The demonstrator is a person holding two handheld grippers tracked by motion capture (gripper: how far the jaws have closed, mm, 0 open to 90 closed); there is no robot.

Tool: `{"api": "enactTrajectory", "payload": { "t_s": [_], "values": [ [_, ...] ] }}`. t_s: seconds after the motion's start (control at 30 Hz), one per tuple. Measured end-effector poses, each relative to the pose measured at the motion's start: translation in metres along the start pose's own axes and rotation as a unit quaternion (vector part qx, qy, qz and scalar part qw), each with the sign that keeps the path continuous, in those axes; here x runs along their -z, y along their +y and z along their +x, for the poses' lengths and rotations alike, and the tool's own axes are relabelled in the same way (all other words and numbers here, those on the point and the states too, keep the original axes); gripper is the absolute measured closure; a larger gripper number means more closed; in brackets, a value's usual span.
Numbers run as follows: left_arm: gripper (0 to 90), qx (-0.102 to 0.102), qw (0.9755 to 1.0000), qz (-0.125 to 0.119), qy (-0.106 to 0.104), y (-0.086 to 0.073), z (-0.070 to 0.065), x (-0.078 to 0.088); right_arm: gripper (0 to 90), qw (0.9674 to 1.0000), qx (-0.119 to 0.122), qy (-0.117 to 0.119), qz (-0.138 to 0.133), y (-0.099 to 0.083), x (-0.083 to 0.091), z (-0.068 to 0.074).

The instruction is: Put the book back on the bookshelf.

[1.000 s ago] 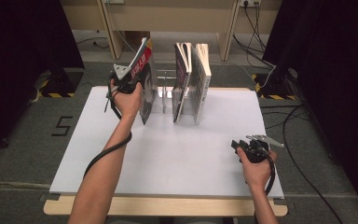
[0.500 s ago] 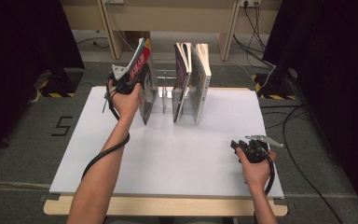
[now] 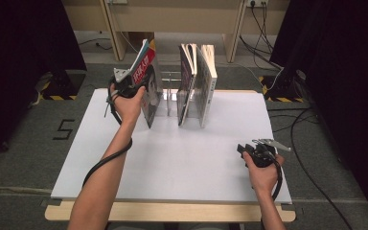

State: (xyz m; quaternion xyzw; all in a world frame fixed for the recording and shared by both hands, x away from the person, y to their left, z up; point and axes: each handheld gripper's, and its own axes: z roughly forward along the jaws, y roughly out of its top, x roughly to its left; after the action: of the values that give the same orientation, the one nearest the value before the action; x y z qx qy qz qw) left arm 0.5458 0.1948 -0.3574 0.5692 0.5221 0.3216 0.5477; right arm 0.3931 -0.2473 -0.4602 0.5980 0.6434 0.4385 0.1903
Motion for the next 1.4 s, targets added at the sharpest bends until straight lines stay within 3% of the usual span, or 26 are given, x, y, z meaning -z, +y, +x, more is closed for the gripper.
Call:
{"api": "enactTrajectory", "payload": {
  "t_s": [0.33,0.8,1.4],
  "values": [
    [48.1,0.006,0.9999,0.01,-0.012,-0.002,-0.001,0.01,60.4,1.0,-0.001,0.002,0.001,0.0,0.0,0.001],
    [46.9,0.011,0.9993,0.028,-0.023,-0.001,0.003,0.033,60.5,1.0,-0.001,0.001,0.001,0.0,0.0,0.004],
    [45.6,0.011,0.9985,0.042,-0.033,-0.007,0.004,0.046,60.4,1.0,-0.003,0.001,0.003,0.0,0.001,0.005]
  ]
}}
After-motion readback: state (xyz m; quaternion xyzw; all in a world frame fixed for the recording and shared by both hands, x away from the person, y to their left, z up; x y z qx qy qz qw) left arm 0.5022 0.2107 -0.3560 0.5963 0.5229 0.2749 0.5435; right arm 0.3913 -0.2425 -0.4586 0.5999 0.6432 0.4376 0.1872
